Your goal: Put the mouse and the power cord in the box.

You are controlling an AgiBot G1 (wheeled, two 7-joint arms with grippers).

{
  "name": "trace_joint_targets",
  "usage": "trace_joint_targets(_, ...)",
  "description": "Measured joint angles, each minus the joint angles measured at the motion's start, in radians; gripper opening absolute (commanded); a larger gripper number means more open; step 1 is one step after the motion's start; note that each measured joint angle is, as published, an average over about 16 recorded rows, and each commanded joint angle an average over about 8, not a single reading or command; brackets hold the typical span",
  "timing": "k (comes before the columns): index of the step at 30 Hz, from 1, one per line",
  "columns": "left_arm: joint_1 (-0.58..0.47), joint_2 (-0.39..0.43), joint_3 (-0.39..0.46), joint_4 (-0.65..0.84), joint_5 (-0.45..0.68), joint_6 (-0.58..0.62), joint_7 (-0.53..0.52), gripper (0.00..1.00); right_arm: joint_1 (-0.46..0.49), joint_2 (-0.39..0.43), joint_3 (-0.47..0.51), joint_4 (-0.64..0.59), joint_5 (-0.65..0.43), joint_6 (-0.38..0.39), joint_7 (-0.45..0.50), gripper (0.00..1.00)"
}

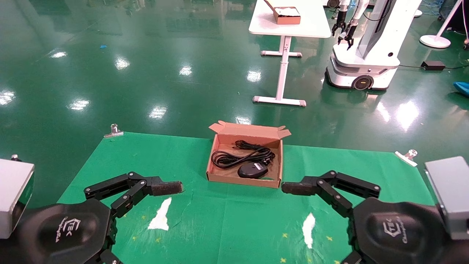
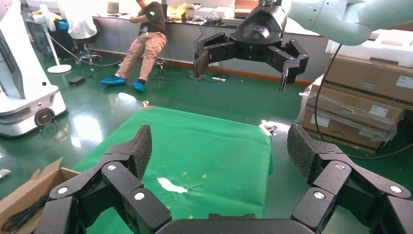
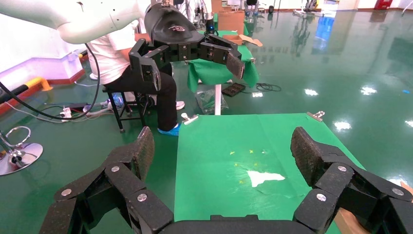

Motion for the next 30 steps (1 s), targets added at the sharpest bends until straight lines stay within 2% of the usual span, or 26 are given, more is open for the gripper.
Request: trace_joint_targets(30, -0.001, 0.001, 0.001, 0.001, 0.001, -0.001, 0.000, 1.00, 0.002, -0.001, -0.001, -0.002, -0.002, 0.000, -0.001, 1.00)
